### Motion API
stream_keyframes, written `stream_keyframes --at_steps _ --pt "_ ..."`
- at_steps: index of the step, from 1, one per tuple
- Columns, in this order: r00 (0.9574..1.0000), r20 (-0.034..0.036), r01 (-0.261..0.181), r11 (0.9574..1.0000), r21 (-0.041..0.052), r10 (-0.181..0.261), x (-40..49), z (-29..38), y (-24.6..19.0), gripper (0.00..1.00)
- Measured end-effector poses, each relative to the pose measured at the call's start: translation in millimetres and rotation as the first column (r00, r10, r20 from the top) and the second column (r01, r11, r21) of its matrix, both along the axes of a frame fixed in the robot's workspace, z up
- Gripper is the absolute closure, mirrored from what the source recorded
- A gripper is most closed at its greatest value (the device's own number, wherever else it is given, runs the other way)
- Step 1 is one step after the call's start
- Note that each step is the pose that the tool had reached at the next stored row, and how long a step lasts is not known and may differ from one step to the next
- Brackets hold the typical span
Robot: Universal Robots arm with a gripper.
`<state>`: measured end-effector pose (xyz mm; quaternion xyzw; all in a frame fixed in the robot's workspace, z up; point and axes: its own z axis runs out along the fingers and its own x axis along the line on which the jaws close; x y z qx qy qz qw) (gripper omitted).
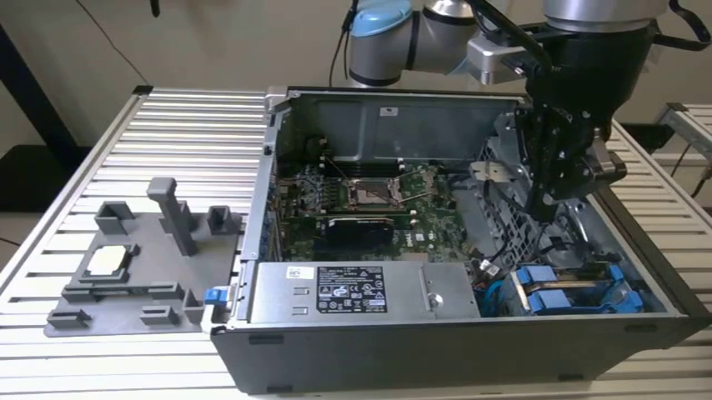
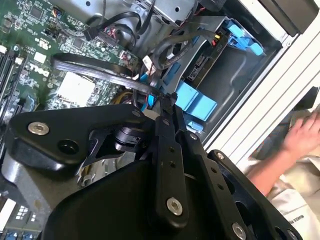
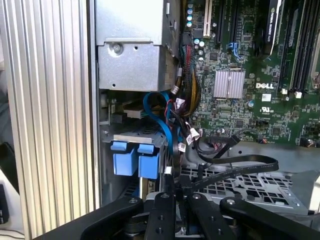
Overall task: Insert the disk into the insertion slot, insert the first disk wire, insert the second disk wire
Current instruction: 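Insert the first disk wire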
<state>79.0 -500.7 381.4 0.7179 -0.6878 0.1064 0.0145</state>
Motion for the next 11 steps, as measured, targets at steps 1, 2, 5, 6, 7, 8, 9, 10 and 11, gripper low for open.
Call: stream_keyframes --at_steps 1,2,5,6,7,8,9,10,11 --pt "1.0000 0.0000 0.000 1.0000 -0.0011 0.000 0.0 0.0 0.0 0.84" --pt "1.0000 0.0000 0.000 1.0000 -0.0022 0.000 0.0 0.0 0.0 0.84" --pt "1.0000 0.0000 0.000 1.0000 -0.0038 0.000 0.0 0.0 0.0 0.83" --pt "1.0000 -0.0001 0.000 1.0000 -0.0045 0.000 0.0 0.1 0.2 0.77" --pt "1.0000 0.0000 0.000 1.0000 -0.0090 0.000 -0.1 0.1 1.3 0.77" --pt "1.0000 0.0000 0.000 0.9999 -0.0165 0.000 -0.1 -0.1 3.9 0.77" --pt "1.0000 0.0000 0.000 0.9997 -0.0242 0.000 0.0 -0.1 6.7 0.70" --pt "1.0000 0.0000 0.000 0.9994 -0.0332 0.000 0.0 -0.3 9.6 0.70" --pt "1.0000 0.0001 0.000 0.9991 -0.0422 0.000 0.0 -0.6 12.7 0.70"
